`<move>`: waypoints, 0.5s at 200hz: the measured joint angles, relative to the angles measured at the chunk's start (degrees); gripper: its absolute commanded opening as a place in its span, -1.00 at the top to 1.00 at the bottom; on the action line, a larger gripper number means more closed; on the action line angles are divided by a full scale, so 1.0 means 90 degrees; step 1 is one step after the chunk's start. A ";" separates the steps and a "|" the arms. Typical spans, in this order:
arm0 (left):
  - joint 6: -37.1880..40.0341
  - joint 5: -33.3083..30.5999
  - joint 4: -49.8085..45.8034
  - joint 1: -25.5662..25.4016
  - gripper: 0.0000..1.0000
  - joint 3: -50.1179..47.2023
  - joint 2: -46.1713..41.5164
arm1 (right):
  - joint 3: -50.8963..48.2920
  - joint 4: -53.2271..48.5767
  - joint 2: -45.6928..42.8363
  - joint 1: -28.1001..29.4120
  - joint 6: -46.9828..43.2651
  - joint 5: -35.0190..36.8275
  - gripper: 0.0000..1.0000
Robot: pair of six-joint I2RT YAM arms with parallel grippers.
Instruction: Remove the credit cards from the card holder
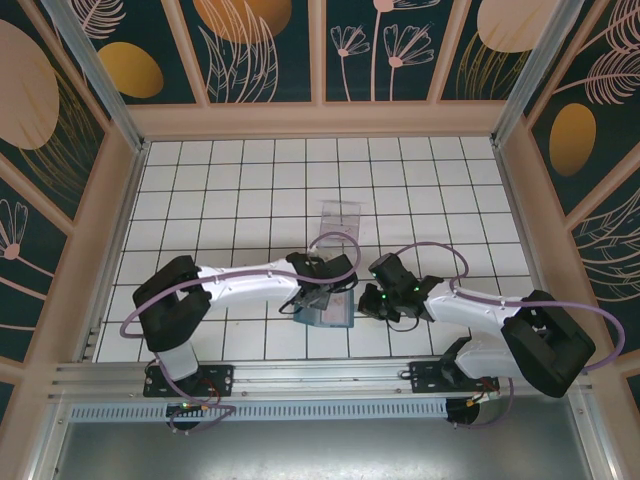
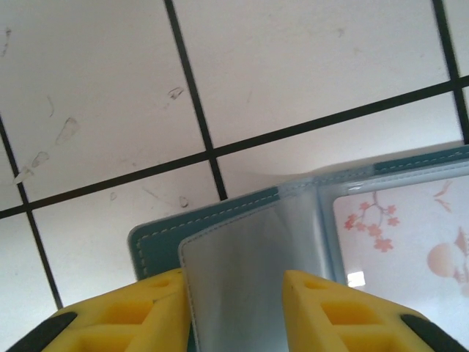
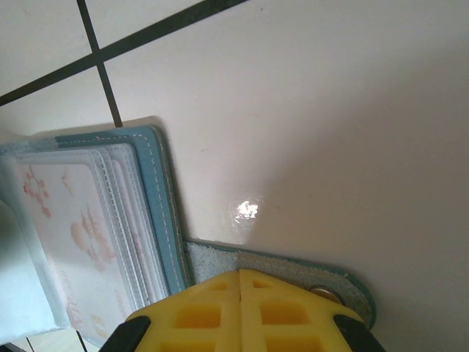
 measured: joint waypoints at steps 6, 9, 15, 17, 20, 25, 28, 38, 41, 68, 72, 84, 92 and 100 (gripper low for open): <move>-0.0019 -0.0002 -0.0002 0.0000 0.25 -0.0075 -0.0041 | 0.0005 -0.0015 0.0000 -0.0002 0.0000 0.0012 0.86; -0.0029 -0.0005 -0.0002 0.0002 0.25 -0.0112 -0.0058 | 0.0005 -0.0015 0.0000 -0.0002 0.0000 0.0015 0.86; -0.0046 -0.0002 -0.0002 0.0005 0.26 -0.0189 -0.0087 | 0.0005 -0.0019 0.0000 -0.0005 0.0000 0.0017 0.86; -0.0053 -0.0002 0.0000 0.0005 0.26 -0.0219 -0.0097 | 0.0007 -0.0019 0.0000 -0.0005 0.0000 0.0017 0.86; -0.0068 -0.0002 0.0000 0.0007 0.26 -0.0262 -0.0107 | 0.0010 -0.0029 0.0000 -0.0005 0.0000 0.0017 0.86; -0.0085 0.0000 0.0005 0.0007 0.26 -0.0333 -0.0131 | 0.0024 -0.0051 0.0000 -0.0005 0.0000 0.0019 0.86; -0.0090 0.0000 0.0000 0.0007 0.27 -0.0381 -0.0151 | 0.0032 -0.0061 0.0002 -0.0005 -0.0002 0.0024 0.86; -0.0121 0.0005 0.0007 0.0036 0.27 -0.0549 -0.0223 | 0.0051 -0.0095 0.0012 -0.0012 -0.0007 0.0039 0.85; -0.0129 0.0005 0.0005 0.0039 0.27 -0.0600 -0.0253 | 0.0056 -0.0107 0.0012 -0.0012 -0.0012 0.0041 0.85; -0.0158 0.0129 0.0109 0.0265 0.27 -0.1020 -0.0634 | 0.0143 -0.0291 0.0017 -0.0017 -0.0027 0.0073 0.79; -0.0160 0.0158 0.0146 0.0311 0.26 -0.1078 -0.0707 | 0.0168 -0.0335 0.0017 -0.0017 -0.0027 0.0075 0.78; -0.0168 0.0265 0.0238 0.0447 0.25 -0.1241 -0.0998 | 0.0262 -0.0454 0.0017 -0.0017 -0.0044 0.0090 0.75; -0.0163 0.0342 0.0289 0.0529 0.24 -0.1299 -0.1178 | 0.0340 -0.0522 0.0017 -0.0007 -0.0061 0.0092 0.74; -0.0168 0.0432 0.0374 0.0614 0.23 -0.1333 -0.1392 | 0.0430 -0.0580 0.0017 0.0002 -0.0092 0.0100 0.73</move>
